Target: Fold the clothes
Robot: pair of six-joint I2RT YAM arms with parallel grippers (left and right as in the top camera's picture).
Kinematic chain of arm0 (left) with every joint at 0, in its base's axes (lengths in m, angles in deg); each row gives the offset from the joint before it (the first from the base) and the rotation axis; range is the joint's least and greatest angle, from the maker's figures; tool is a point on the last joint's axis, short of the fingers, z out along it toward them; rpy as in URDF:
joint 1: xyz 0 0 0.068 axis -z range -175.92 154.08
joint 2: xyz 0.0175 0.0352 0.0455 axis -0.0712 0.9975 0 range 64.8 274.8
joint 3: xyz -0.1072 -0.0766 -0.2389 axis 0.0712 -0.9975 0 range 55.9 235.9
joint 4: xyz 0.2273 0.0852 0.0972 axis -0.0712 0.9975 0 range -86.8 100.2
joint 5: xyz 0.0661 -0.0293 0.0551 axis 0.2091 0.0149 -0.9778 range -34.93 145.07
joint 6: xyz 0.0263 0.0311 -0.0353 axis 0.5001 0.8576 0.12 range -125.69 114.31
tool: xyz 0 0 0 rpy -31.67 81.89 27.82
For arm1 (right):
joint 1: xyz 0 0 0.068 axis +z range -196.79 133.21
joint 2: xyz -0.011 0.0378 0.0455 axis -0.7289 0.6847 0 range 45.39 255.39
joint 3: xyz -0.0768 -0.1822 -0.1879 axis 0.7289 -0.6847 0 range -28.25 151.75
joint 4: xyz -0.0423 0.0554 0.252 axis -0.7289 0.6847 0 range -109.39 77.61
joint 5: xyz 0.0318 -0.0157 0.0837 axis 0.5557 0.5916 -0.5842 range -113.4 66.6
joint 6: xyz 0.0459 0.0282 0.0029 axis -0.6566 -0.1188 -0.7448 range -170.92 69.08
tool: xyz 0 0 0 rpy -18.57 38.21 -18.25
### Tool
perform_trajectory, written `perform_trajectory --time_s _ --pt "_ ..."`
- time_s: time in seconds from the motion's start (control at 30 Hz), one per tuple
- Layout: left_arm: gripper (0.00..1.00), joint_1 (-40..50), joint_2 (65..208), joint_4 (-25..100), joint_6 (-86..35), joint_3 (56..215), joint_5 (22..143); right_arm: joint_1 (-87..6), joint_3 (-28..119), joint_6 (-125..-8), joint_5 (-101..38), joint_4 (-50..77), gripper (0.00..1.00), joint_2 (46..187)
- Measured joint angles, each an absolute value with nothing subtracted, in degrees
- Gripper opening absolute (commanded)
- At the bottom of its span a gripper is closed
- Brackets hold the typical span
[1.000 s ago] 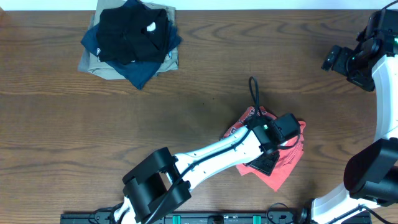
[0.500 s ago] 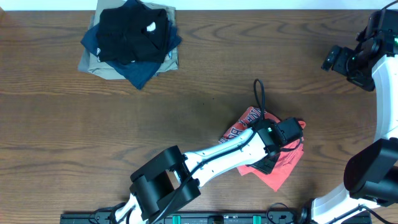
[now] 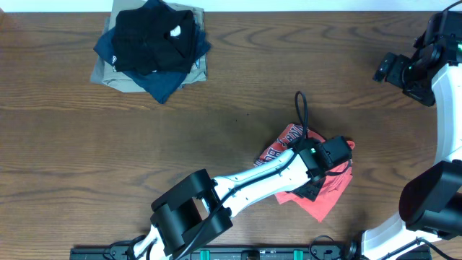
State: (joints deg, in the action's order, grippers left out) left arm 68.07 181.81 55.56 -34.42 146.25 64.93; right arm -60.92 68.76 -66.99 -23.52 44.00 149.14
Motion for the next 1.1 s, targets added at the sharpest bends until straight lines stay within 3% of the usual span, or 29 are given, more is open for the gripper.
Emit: perform_trajectory --time_s 0.63,1.1 --pt "0.06 68.4 176.1 53.2 -34.4 147.2 77.9 -60.9 68.8 -67.0 -23.5 44.0 0.99 149.1" --pt "0.08 75.6 177.0 46.4 -34.4 147.2 80.4 -60.9 68.8 -67.0 -23.5 44.0 0.99 149.1"
